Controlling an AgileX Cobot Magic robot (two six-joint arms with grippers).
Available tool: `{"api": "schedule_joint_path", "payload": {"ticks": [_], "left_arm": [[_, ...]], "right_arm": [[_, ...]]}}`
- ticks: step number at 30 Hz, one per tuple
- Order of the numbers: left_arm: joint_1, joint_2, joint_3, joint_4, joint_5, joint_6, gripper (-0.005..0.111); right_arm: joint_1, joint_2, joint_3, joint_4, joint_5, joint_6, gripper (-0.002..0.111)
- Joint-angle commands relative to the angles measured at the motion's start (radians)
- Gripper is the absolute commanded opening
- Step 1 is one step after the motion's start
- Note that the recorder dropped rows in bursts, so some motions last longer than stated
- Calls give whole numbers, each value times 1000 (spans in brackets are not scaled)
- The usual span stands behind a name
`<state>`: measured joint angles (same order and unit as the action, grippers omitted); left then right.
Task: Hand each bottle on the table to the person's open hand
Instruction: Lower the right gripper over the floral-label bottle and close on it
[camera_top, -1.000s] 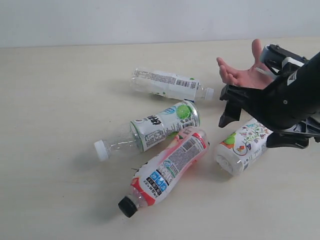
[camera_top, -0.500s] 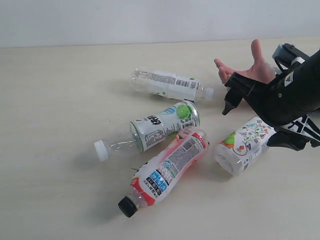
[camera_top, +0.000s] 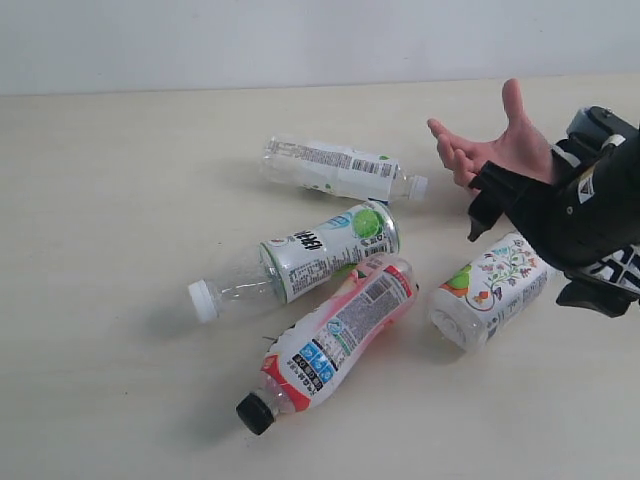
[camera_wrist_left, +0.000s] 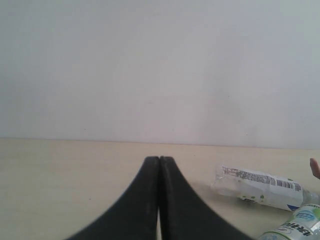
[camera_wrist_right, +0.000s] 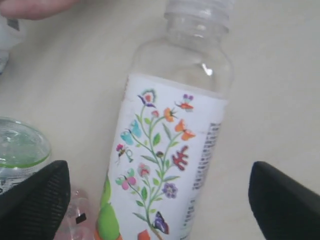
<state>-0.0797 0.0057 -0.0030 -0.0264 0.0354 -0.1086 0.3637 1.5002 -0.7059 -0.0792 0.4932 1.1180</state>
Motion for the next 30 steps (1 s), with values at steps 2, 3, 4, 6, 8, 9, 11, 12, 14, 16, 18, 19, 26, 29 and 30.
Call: {"api": "schedule_joint_path", "payload": {"ticks": [2,3,4,6,8,9,11,12,14,16,18,19,26,29,30], "left_arm": [[3,-6,3,-4,-2,0,0],[3,-6,3,-4,-2,0,0],[3,-6,3,-4,-2,0,0],[3,-6,3,-4,-2,0,0],[3,-6,3,-4,-2,0,0],[3,-6,3,-4,-2,0,0],[3,-6,3,-4,-2,0,0],[3,-6,3,-4,-2,0,0],[3,-6,3,-4,-2,0,0],[3,-6,3,-4,-2,0,0],[3,-6,3,-4,-2,0,0],[3,-6,3,-4,-2,0,0],[3,-6,3,-4,-2,0,0],[3,-6,3,-4,-2,0,0],[3,-6,3,-4,-2,0,0]], "right_arm": [[4,2,2,-40,-86,8,91],[4,2,2,-49,-91,8,91],[4,2,2,-55,-93,8,91],[4,2,2,-55,-82,8,91],[4,2,2,-55,-77,8,91],[4,7,2,-57,-77,8,91],[4,24,2,-57,-74,29,91],[4,35,2,-57,-73,47,91],[4,66,2,-57,-70,75,91],[4,93,2,-57,-76,94,91],[4,108,2,-57,-90,103,91],[4,112,2,-57,-97,105,91],[4,120,2,-57,-97,103,91],[4,120,2,-57,-96,102,91],[4,120,2,-57,-96,102,91]]}}
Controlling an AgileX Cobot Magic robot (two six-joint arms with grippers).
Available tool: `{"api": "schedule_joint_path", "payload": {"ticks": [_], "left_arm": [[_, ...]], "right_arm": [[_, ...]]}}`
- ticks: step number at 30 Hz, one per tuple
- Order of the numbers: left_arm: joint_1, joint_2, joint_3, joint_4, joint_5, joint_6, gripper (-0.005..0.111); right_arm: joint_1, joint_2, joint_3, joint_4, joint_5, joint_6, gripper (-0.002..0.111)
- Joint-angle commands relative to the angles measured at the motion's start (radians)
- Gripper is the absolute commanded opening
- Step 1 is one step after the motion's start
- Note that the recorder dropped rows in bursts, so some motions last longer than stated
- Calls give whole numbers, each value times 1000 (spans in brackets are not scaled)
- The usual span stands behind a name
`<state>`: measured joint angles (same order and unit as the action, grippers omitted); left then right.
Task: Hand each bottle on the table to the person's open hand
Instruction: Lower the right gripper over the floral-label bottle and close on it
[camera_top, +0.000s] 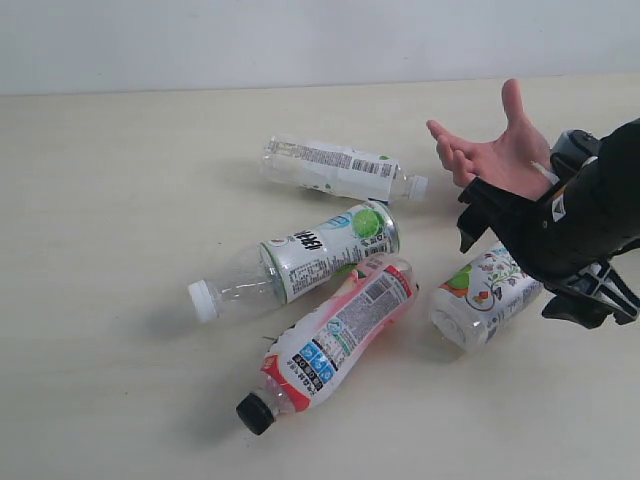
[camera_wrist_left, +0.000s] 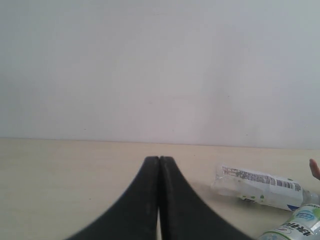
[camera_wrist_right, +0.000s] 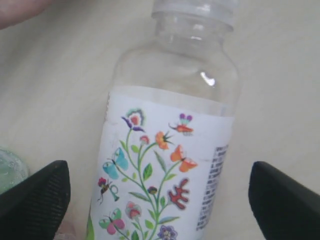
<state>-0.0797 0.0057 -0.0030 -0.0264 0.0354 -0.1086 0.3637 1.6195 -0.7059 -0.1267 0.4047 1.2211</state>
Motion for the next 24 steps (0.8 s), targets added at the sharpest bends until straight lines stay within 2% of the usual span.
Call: {"api": "schedule_joint_path", "payload": {"ticks": [1,4,7,8,12,15,17,20,24], "left_arm": [[3,-6,3,-4,-2,0,0],[3,-6,3,-4,-2,0,0],[3,-6,3,-4,-2,0,0],[3,-6,3,-4,-2,0,0],[3,-6,3,-4,-2,0,0],[3,-6,3,-4,-2,0,0],[3,-6,3,-4,-2,0,0],[3,-6,3,-4,-2,0,0],[3,-6,3,-4,-2,0,0]], "right_arm": [[4,1,2,-9,-7,-1,90],[4,1,2,-14,-7,-5,85],[4,1,2,-16,14,-7,65],[4,1,2,-16,14,-7,63],[4,1,2,-36,42,-7,72],[4,1,2,-50,49,-11,69],[4,1,2,-50,52,-18,55],[4,1,2,-67,91,-18,26],[4,1,2,-87,148,-45,2]]}}
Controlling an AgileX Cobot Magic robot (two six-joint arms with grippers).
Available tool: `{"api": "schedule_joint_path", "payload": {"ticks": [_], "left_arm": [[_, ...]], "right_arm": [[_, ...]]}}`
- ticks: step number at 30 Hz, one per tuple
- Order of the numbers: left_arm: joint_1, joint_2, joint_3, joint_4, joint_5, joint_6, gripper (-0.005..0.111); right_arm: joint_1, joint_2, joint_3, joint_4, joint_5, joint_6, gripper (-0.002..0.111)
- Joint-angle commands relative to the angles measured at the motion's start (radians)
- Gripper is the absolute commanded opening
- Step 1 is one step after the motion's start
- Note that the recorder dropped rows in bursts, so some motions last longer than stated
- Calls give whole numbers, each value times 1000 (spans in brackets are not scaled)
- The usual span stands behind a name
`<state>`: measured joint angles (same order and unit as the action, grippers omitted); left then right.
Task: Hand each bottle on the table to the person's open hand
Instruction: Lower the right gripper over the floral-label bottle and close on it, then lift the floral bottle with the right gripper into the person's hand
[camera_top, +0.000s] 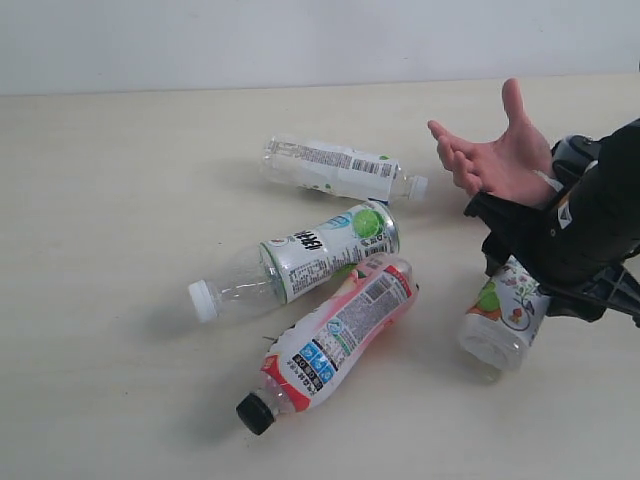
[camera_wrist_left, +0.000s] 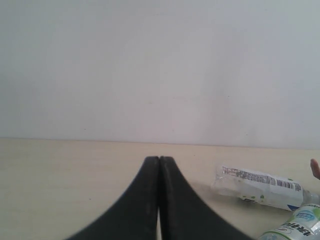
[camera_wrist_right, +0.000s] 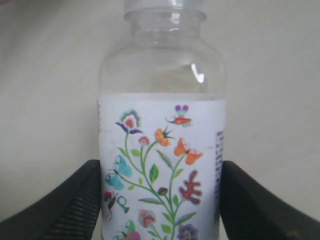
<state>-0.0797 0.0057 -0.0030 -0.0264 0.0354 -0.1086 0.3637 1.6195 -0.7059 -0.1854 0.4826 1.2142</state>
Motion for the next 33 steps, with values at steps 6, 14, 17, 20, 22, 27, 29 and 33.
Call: {"api": "schedule_joint_path", "payload": {"ticks": [6,14,17,20,22,27,29,33], "left_arm": [[3,-6,3,-4,-2,0,0],[3,-6,3,-4,-2,0,0],[3,-6,3,-4,-2,0,0],[3,-6,3,-4,-2,0,0],[3,-6,3,-4,-2,0,0],[3,-6,3,-4,-2,0,0],[3,-6,3,-4,-2,0,0],[3,-6,3,-4,-2,0,0]], "right_arm": [[4,-8,0,-9,89,-143,0],[4,-66,0,-1,16,-363,0],[4,-91,0,-1,14,-363,0],[4,-109,0,-1,-2,-393,0],[4,-115,0,3,2,-488,0],[4,-120,-21,10,78,-598,0],[4,-120,-45,16,100,-621,0],[4,-120,-147,100,196,-766,0]]}}
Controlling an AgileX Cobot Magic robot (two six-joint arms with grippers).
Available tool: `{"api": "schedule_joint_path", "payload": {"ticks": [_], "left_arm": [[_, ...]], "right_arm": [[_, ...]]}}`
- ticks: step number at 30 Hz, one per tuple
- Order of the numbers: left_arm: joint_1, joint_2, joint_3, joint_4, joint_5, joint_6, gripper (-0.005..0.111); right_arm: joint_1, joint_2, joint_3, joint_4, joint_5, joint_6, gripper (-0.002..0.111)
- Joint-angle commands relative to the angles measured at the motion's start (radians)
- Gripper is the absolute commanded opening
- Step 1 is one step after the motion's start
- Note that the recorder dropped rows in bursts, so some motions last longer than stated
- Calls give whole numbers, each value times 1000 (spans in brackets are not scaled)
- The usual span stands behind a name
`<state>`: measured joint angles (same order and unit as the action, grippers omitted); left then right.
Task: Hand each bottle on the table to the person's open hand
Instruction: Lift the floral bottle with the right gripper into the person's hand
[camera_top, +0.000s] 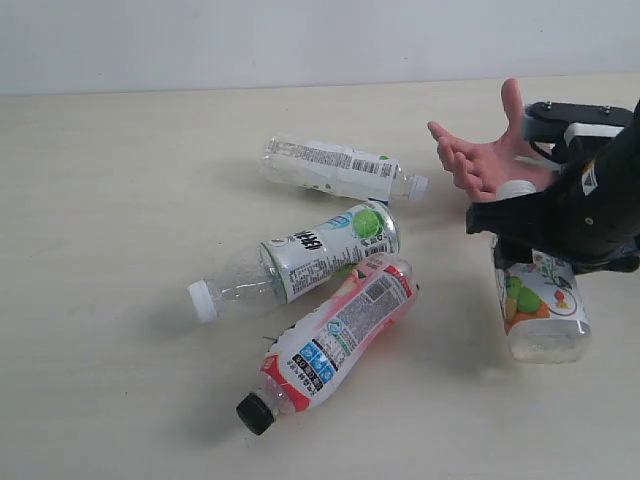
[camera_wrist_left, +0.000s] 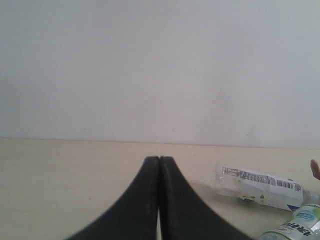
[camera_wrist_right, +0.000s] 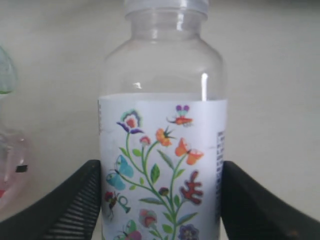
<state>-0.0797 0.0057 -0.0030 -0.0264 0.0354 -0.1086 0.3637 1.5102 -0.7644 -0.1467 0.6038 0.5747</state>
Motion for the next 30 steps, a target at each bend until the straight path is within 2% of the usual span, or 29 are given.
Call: {"api": "schedule_joint_path", "payload": {"ticks": [1,6,13,18,23,27,30], "left_arm": [[3,-6,3,-4,-2,0,0],[3,-6,3,-4,-2,0,0],[3,-6,3,-4,-2,0,0],[3,-6,3,-4,-2,0,0],[3,-6,3,-4,-2,0,0],[3,-6,3,-4,-2,0,0],[3,-6,3,-4,-2,0,0]], "right_arm": [[4,-10,-115,64,114,-147,0],[4,-10,-271,64,278,-223,0],[-3,6,-424,10,316,-261,0],[-59,94,-536,14,405,-354,0],[-105,199,-591,16,382,-478,0],[-146,296,-618,14,278,-489,0],[-158,362,-634,12,282,-501,0]]}}
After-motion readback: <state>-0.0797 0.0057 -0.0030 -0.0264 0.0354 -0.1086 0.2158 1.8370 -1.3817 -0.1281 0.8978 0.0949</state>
